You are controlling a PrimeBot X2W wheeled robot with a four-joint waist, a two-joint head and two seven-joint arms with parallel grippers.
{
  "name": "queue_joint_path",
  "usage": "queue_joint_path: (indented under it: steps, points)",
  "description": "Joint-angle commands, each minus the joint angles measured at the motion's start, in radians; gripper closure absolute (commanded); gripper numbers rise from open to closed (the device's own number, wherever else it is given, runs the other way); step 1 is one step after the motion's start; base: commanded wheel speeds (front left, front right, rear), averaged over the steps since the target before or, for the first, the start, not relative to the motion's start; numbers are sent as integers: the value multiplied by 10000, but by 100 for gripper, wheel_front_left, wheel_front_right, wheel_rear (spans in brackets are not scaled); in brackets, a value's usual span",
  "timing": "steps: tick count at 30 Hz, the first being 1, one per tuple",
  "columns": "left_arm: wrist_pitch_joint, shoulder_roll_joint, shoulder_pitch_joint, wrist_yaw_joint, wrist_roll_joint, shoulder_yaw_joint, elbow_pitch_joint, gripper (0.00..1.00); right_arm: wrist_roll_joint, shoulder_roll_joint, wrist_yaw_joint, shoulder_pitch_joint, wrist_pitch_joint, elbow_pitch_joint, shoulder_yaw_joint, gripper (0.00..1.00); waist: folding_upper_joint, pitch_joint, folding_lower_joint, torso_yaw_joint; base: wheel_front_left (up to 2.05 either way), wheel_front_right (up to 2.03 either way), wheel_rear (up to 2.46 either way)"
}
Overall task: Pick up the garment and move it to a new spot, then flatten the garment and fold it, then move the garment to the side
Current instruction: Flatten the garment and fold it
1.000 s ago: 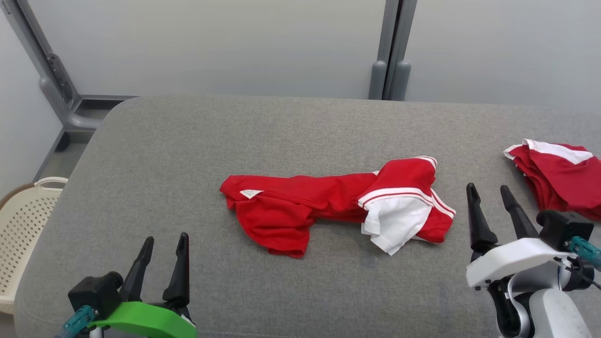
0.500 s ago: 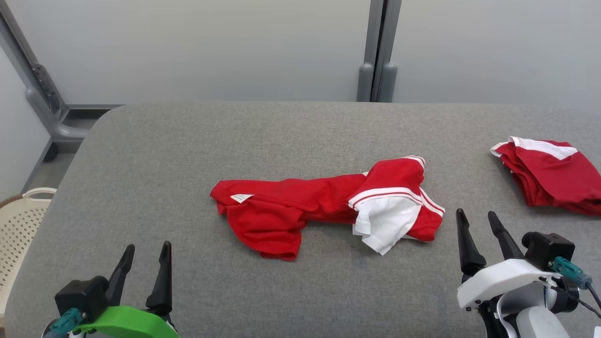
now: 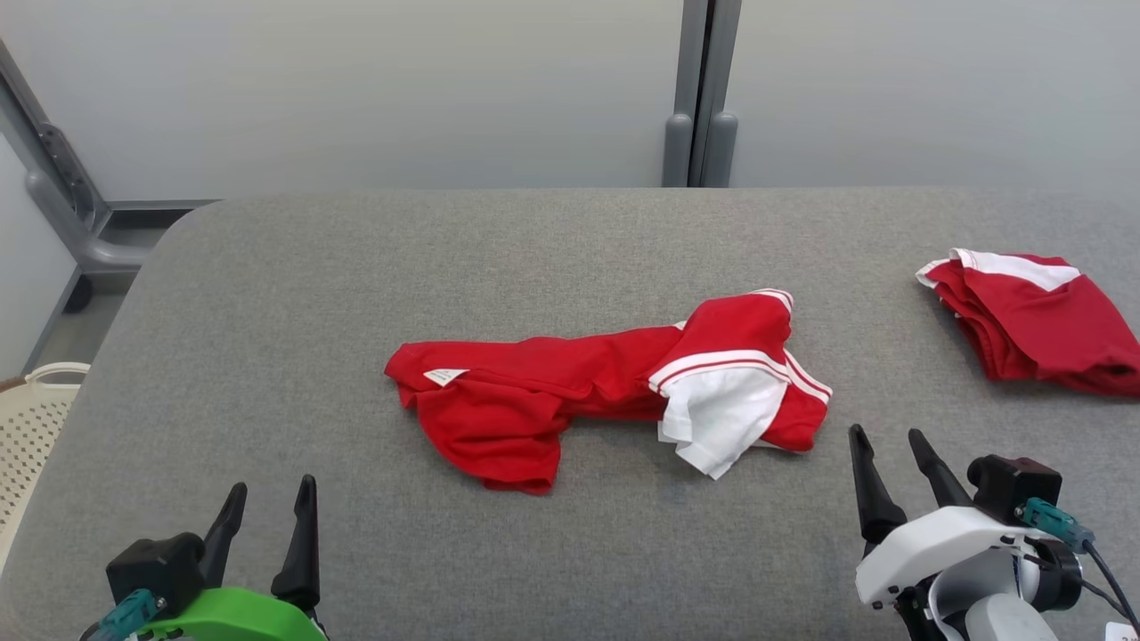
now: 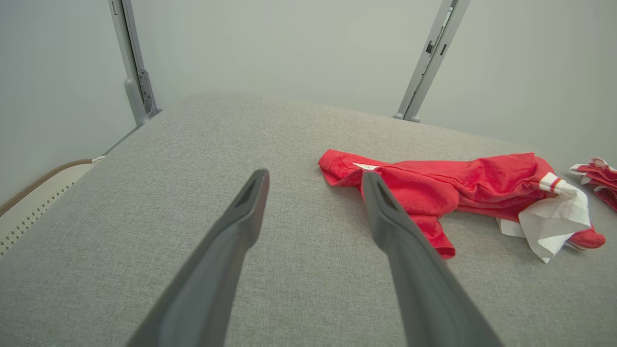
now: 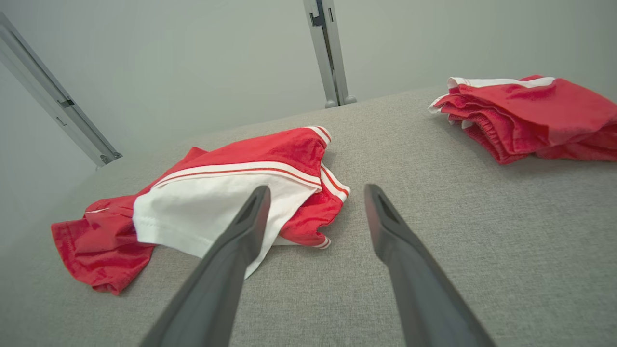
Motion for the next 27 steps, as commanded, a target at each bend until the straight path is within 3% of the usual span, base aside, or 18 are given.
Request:
queue_joint_path:
  steps: [1,16,21,27]
  points:
    - [22,73,47,59,76,-41,13,0,-21,-27,-11,-79,35,44,10,0,0,14,0,0,0,0,0]
    - [128,93,-276,-12,183,-272,-4,0,-207,-28,-12,-169,285,143,-1,0,0,105,0,85,0,0,0]
    - [584,64,-631,-169,146,-540,123,0,-177,-22,-7,-277,1119,248,-145,0,0,151,0,72,0,0,0]
    - [1960,58,-1769,-467,12,-991,480,0,70,-25,-7,-516,2954,320,-370,0,0,305,0,54,0,0,0]
